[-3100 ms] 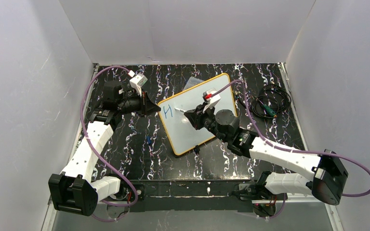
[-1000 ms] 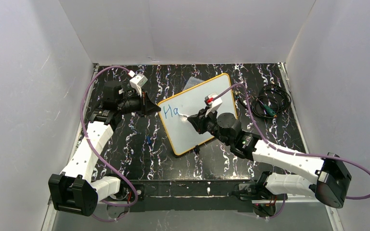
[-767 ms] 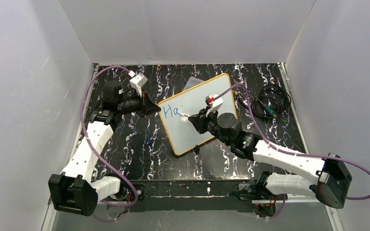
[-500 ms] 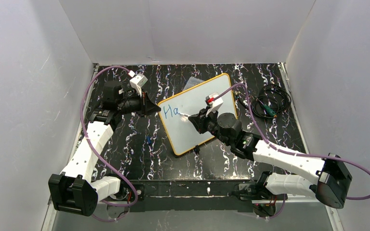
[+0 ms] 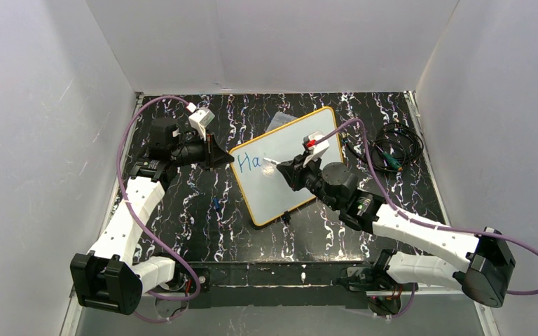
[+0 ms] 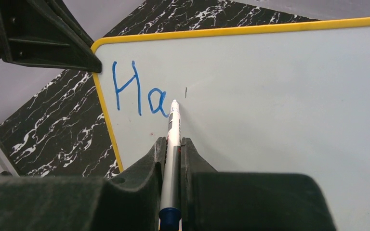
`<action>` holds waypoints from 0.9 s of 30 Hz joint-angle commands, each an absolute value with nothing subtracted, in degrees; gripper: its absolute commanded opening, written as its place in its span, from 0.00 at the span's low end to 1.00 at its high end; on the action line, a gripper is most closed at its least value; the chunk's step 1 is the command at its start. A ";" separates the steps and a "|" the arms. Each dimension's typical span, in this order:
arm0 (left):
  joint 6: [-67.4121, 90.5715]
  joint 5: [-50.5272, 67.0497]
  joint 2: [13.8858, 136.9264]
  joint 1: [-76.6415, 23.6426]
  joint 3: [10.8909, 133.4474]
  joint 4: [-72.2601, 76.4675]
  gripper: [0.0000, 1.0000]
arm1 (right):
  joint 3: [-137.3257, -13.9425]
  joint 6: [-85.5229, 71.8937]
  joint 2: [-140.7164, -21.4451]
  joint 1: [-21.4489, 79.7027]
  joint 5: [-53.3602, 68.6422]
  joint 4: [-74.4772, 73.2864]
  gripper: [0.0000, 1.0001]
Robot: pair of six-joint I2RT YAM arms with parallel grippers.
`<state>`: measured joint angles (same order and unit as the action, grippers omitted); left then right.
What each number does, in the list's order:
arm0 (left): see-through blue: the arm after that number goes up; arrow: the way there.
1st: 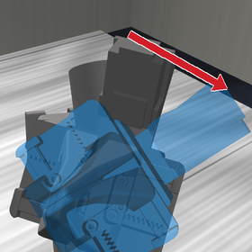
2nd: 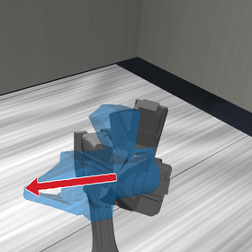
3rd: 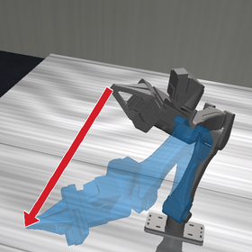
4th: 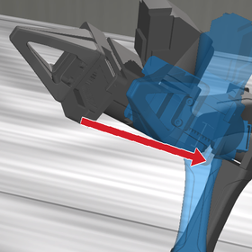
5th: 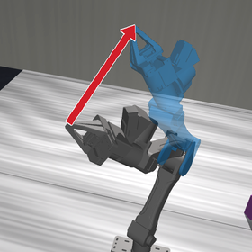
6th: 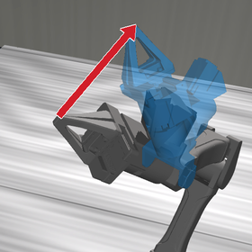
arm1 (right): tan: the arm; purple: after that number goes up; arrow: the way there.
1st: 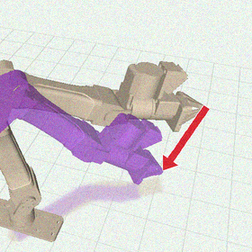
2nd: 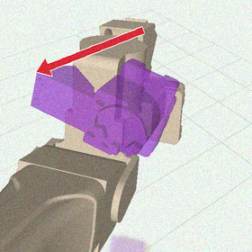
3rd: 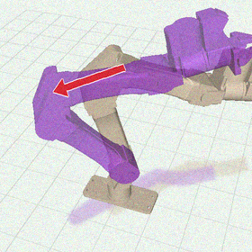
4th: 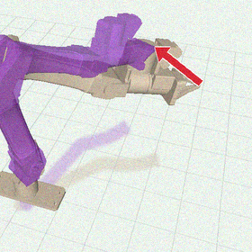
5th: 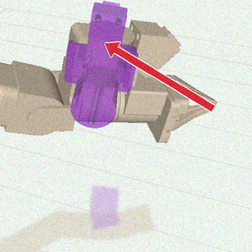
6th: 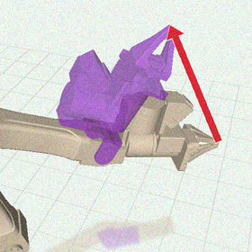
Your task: Write a sentence on the whiteboard
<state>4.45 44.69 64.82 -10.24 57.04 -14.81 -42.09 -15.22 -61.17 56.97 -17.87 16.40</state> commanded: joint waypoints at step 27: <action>1.76 47.54 62.82 -10.63 56.16 -15.38 0.00 | -42.37 -15.81 -61.30 54.49 -16.47 18.13 0.01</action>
